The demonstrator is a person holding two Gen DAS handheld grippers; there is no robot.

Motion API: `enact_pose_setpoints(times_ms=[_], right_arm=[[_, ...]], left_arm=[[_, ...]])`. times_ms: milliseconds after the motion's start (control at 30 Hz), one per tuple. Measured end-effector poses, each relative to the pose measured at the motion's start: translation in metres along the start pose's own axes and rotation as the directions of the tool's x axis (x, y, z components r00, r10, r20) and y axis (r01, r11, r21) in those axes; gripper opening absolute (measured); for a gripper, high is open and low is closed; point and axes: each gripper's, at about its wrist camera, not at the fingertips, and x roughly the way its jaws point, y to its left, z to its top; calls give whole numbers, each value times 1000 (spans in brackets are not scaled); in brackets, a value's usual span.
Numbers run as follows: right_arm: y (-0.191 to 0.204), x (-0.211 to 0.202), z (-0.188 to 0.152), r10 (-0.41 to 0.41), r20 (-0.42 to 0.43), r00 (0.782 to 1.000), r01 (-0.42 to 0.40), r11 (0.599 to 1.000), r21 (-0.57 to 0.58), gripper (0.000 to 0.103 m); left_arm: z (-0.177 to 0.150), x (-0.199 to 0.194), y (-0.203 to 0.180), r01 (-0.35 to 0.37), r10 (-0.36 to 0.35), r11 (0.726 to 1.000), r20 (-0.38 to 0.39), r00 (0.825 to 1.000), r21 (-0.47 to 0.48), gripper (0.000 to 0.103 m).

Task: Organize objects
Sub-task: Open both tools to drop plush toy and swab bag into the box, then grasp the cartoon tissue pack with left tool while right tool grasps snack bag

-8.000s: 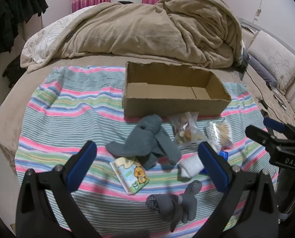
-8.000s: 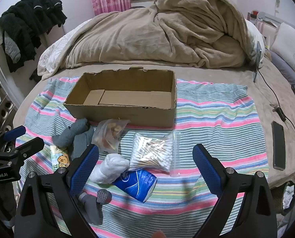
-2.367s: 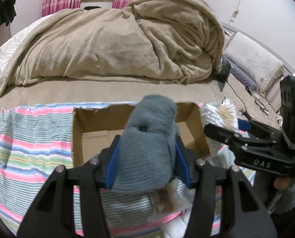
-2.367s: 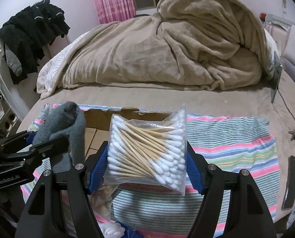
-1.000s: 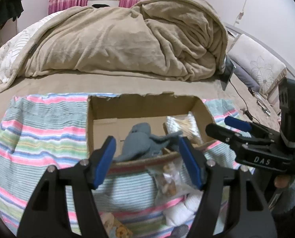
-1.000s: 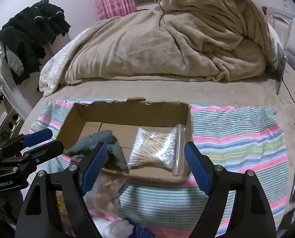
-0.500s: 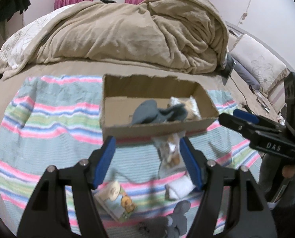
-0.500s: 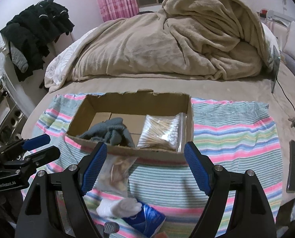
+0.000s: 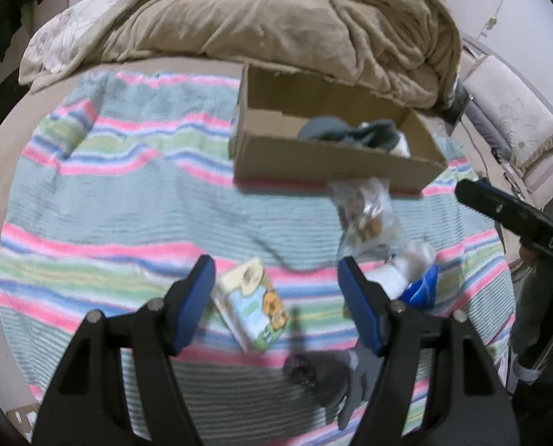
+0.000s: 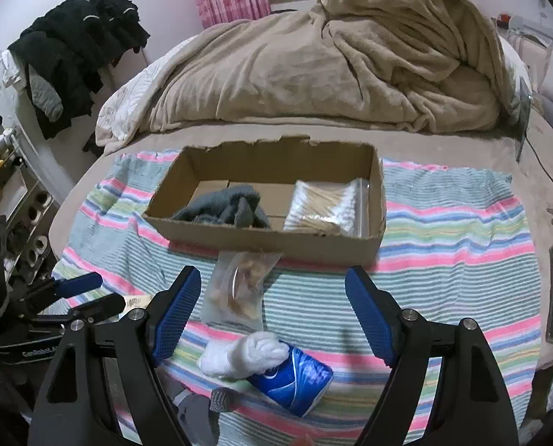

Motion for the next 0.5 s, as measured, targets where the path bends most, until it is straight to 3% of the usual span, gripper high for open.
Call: enact_pose_setpoints(times_ms=[500], right_arm=[[-6,8,-10,27,-26,999,-27,999,17,83]], left_arm=[[-20,33,-5,-51,51,999,-102,993,7,70]])
